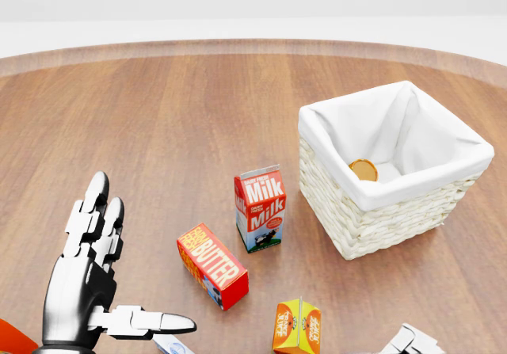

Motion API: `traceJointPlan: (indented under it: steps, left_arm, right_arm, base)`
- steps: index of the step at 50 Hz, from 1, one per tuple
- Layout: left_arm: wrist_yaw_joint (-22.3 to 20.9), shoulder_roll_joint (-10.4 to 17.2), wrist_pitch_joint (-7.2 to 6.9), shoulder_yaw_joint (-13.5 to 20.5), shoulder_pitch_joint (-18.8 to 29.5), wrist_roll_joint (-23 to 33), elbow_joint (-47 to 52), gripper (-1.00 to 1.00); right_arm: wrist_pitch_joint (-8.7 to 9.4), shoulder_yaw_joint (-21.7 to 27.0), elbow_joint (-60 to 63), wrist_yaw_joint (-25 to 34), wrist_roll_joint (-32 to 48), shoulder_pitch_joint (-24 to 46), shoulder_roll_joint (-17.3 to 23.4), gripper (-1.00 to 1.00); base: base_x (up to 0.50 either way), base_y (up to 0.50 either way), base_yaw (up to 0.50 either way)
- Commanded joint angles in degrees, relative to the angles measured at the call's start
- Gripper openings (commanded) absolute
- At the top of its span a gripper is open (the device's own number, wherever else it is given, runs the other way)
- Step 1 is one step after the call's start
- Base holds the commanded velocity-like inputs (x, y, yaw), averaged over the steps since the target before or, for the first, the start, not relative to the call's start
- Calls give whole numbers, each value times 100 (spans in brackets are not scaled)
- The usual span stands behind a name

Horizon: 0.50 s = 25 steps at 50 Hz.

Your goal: Pick up the alphabet soup and the tomato sauce, and put them in the basket.

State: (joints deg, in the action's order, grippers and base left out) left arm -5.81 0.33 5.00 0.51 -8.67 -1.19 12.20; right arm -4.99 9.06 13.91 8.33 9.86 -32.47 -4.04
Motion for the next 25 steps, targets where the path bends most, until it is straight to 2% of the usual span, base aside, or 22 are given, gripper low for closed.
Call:
traceJointPlan:
  steps: [1, 25]
  left_arm:
    - [35, -1, 0, 16, 36, -20, 3, 100]
    - [36, -2, 0, 17, 36, -22, 3, 100]
  right_arm:
    - [-1, 190, 397, 270, 84, -161, -186, -100]
    - [-1, 676, 1537, 1188, -302, -557, -804, -100]
  base:
    - [0, 0, 0]
    - [0, 0, 0]
